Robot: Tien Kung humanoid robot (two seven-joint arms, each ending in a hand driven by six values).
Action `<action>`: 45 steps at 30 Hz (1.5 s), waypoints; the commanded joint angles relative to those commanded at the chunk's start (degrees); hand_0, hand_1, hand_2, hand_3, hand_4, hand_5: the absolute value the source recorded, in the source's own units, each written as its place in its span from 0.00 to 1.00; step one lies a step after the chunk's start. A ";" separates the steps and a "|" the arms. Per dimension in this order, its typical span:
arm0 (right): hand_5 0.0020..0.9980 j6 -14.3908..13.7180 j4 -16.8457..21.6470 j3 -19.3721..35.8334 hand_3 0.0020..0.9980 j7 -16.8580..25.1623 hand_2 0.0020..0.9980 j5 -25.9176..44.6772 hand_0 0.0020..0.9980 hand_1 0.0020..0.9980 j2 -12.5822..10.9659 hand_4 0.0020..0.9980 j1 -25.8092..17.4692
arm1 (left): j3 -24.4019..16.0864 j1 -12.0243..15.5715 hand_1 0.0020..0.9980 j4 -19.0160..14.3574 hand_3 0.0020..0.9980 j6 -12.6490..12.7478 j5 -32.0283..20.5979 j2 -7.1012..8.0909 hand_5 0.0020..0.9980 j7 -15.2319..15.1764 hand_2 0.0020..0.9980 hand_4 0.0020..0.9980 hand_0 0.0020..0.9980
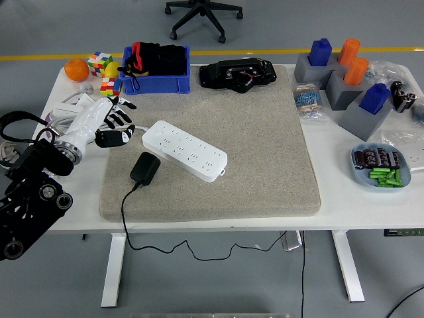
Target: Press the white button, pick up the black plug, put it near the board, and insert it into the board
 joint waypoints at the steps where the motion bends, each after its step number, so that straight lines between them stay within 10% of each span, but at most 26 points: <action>1: 0.39 0.01 -0.07 0.01 0.51 -0.02 0.55 0.02 0.57 0.53 0.02 0.64 0.01 | 1.25 -0.91 0.00 0.49 0.67 -0.32 -0.16 0.11 0.00 0.21 0.12 0.24 0.00; 19: 0.39 0.06 -0.29 -1.30 0.51 -0.01 0.55 0.60 0.58 0.53 -0.23 0.64 0.41 | 18.10 -14.54 0.00 13.42 0.65 -2.15 -3.51 -4.52 0.00 0.48 0.09 0.24 0.00; 45: 0.39 0.10 -0.42 -2.61 0.51 -0.09 0.55 1.14 0.58 0.53 -0.43 0.64 0.10 | 27.82 -21.31 0.00 27.65 0.65 -1.64 0.30 -10.84 0.00 0.24 0.09 0.26 0.00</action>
